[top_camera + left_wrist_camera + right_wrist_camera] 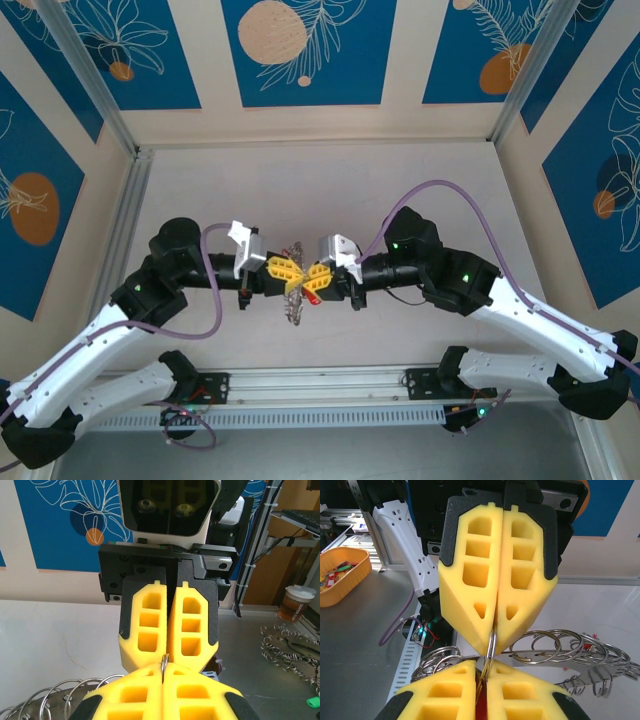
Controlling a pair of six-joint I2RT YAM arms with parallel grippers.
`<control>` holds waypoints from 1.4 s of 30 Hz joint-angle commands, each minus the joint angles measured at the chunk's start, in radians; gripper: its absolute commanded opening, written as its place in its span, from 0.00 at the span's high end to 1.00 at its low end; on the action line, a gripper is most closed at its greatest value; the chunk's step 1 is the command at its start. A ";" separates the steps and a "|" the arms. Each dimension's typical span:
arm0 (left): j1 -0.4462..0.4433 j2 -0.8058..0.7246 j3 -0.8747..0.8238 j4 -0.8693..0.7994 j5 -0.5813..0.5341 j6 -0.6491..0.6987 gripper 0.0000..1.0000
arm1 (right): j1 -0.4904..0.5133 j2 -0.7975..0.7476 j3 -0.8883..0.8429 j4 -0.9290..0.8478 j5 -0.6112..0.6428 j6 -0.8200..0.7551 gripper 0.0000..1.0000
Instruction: Put the keys on the keyring
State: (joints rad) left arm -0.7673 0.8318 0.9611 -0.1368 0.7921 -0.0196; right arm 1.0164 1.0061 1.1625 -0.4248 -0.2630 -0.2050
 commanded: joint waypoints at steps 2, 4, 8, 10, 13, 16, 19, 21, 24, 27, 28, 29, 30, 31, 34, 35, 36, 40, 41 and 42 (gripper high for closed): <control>0.023 -0.015 -0.004 0.216 0.019 -0.057 1.00 | 0.005 0.029 -0.027 -0.027 -0.053 -0.002 0.90; 0.025 -0.011 -0.010 0.244 0.028 -0.076 1.00 | 0.004 0.034 -0.027 -0.018 -0.053 -0.002 0.88; 0.030 -0.015 -0.018 0.251 0.026 -0.088 1.00 | 0.003 0.026 -0.037 0.032 -0.044 0.004 0.84; 0.035 -0.021 -0.017 0.245 0.026 -0.088 1.00 | 0.003 0.012 -0.042 0.045 -0.024 0.004 0.83; 0.048 -0.031 -0.011 0.224 0.029 -0.082 1.00 | -0.002 -0.027 -0.060 0.060 -0.011 0.007 0.83; 0.063 -0.039 -0.004 0.214 0.038 -0.082 1.00 | -0.013 -0.066 -0.083 0.059 0.000 0.020 0.83; 0.071 -0.039 -0.005 0.225 0.051 -0.093 1.00 | -0.025 -0.086 -0.096 0.049 0.004 0.031 0.82; 0.072 -0.037 -0.002 0.230 0.058 -0.096 1.00 | -0.029 -0.085 -0.098 0.037 -0.002 0.034 0.82; 0.075 -0.033 -0.001 0.231 0.062 -0.098 1.00 | -0.032 -0.083 -0.098 0.035 -0.007 0.035 0.83; 0.077 -0.034 0.003 0.226 0.070 -0.098 1.00 | -0.034 -0.085 -0.098 0.040 -0.002 0.035 0.85; 0.076 -0.034 0.005 0.222 0.072 -0.096 1.00 | -0.034 -0.085 -0.096 0.041 0.003 0.034 0.86; 0.076 -0.033 0.005 0.218 0.073 -0.094 1.00 | -0.035 -0.087 -0.096 0.044 0.005 0.035 0.86; 0.076 -0.034 0.005 0.217 0.076 -0.094 1.00 | -0.036 -0.090 -0.098 0.051 0.003 0.036 0.87; 0.077 -0.032 0.007 0.217 0.080 -0.094 1.00 | -0.037 -0.091 -0.100 0.059 -0.003 0.038 0.87; 0.077 -0.028 0.005 0.219 0.081 -0.094 1.00 | -0.037 -0.090 -0.102 0.074 -0.013 0.041 0.86; 0.077 -0.026 0.003 0.222 0.083 -0.096 1.00 | -0.037 -0.090 -0.104 0.082 -0.015 0.043 0.86; 0.078 -0.025 0.004 0.224 0.084 -0.097 1.00 | -0.036 -0.092 -0.107 0.091 -0.019 0.045 0.86; 0.078 -0.019 0.005 0.224 0.086 -0.096 1.00 | -0.037 -0.093 -0.106 0.113 -0.029 0.047 0.86; 0.077 -0.017 0.004 0.225 0.087 -0.097 1.00 | -0.036 -0.092 -0.107 0.124 -0.034 0.051 0.86; 0.077 -0.017 0.002 0.227 0.087 -0.096 1.00 | -0.037 -0.092 -0.108 0.132 -0.040 0.054 0.86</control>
State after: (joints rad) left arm -0.7021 0.8207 0.9276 0.0223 0.8574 -0.1066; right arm 0.9810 0.9260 1.0691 -0.3256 -0.2676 -0.1711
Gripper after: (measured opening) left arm 0.050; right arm 0.138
